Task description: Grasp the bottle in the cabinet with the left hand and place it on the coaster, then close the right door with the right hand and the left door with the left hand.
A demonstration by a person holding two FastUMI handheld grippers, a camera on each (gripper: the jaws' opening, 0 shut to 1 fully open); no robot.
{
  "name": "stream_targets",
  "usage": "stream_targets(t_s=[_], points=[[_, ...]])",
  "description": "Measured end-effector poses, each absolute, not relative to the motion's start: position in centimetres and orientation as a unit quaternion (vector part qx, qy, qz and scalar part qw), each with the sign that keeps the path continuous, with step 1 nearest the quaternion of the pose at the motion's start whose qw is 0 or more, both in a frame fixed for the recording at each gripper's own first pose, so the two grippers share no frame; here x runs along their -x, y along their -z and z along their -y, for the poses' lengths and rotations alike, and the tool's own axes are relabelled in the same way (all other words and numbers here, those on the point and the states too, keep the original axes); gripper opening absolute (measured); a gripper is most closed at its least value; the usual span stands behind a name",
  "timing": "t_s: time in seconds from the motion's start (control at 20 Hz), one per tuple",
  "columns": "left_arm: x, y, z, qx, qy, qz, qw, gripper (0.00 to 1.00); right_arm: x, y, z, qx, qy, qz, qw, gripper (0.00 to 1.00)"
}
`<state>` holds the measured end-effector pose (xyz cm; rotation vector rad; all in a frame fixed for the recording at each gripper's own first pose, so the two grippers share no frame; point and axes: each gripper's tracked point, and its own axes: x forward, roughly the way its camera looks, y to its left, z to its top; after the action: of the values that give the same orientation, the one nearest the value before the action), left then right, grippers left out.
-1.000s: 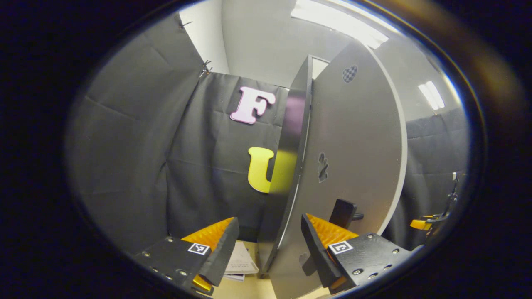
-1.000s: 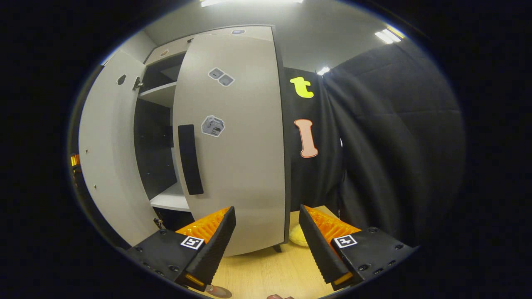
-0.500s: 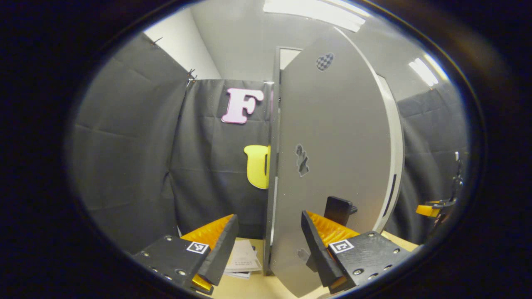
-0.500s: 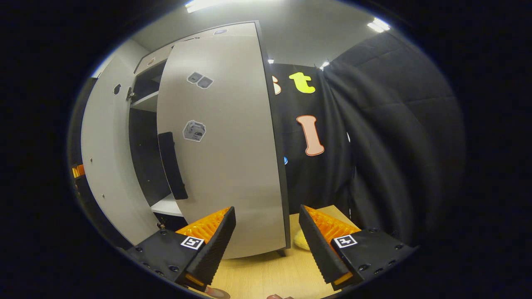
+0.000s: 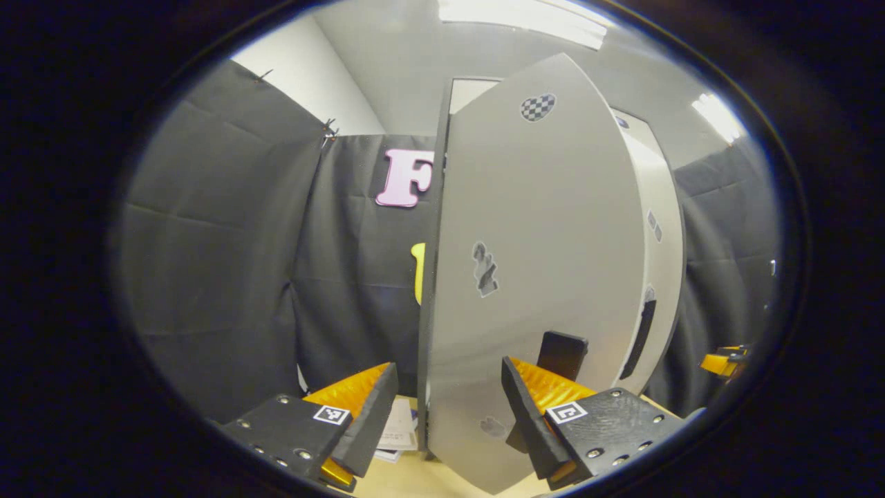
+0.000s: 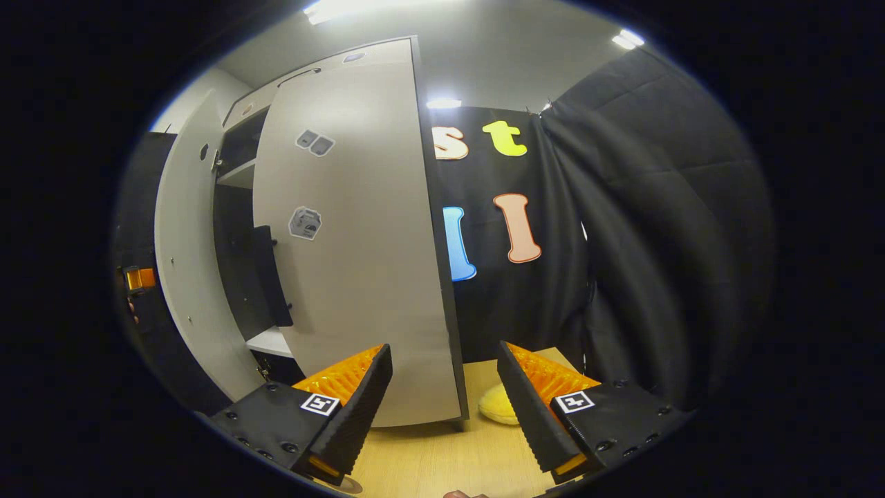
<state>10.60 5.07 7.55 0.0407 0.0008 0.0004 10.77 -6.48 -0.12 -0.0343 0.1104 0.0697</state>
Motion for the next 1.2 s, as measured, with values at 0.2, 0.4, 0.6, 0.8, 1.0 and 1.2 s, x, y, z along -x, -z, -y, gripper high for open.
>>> stream_targets(t_s=[0.2,0.4,0.6,0.8,1.0,1.2], points=[[-12.2,-6.7,-0.9,-0.021,0.012,-0.010,1.000,0.81,-10.8,-0.4,8.8,0.016,-0.037,-0.050,0.998,0.92],[-10.3,-6.1,1.3,0.027,0.007,-0.008,1.000,0.94,-11.2,-0.7,11.0,0.016,-0.044,-0.045,0.998,0.97],[-7.0,-5.6,0.3,0.034,-0.036,-0.010,0.999,0.90,-11.8,0.0,12.6,0.017,-0.055,-0.055,0.997,0.97],[-3.0,-5.7,0.4,0.050,-0.038,0.002,0.998,0.87,-12.1,0.4,12.2,0.005,-0.073,-0.063,0.995,0.98],[-0.3,-7.7,-1.4,0.016,-0.042,0.028,0.999,0.90,-11.6,-1.3,9.8,-0.014,-0.078,-0.051,0.996,0.98],[1.0,-9.2,-3.2,-0.016,-0.030,0.043,0.998,0.87,-9.8,-3.6,7.2,-0.010,-0.063,-0.029,0.998,0.98]])
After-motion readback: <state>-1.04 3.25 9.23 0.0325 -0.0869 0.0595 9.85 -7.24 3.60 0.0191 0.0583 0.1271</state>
